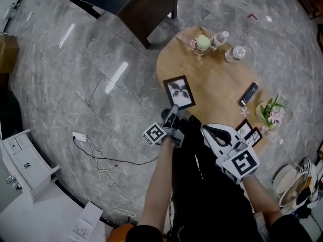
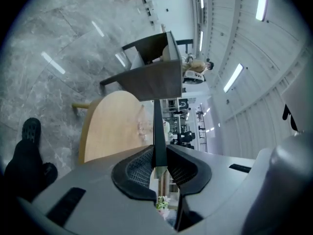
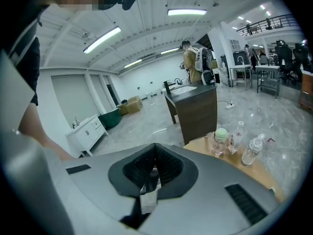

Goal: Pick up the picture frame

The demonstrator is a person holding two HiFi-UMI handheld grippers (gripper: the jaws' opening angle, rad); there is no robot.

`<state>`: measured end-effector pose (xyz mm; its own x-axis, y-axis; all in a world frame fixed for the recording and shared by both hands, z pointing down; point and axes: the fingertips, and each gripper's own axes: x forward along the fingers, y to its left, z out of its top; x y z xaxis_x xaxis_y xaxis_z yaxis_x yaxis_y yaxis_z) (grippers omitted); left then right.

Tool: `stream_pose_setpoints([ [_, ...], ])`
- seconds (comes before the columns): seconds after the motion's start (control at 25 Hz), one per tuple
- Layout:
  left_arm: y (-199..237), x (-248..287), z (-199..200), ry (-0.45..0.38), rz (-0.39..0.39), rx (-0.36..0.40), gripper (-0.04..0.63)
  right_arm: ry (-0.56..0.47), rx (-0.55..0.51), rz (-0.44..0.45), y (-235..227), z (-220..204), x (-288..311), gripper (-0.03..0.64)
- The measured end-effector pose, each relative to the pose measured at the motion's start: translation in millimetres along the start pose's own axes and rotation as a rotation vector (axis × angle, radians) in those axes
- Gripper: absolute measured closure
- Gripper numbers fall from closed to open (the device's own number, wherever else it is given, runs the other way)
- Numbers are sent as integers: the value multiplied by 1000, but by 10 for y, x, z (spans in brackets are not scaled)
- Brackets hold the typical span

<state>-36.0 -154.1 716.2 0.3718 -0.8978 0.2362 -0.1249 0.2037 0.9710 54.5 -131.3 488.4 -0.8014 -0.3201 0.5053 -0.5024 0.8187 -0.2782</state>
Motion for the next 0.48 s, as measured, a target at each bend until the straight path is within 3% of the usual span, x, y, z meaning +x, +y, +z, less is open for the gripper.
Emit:
stream_pose_setpoints([
  [0.16, -691, -218, -17, -72, -110, -101, 518, -37, 11, -10, 70, 161, -211, 607],
  [0.32, -1209, -515, 70, -188, -170, -111, 518, -110, 6, -8, 133, 387, -448, 607],
  [0.48, -1701, -772, 33, -241, -223, -86, 518, -172, 1, 13, 260, 629, -621, 607],
])
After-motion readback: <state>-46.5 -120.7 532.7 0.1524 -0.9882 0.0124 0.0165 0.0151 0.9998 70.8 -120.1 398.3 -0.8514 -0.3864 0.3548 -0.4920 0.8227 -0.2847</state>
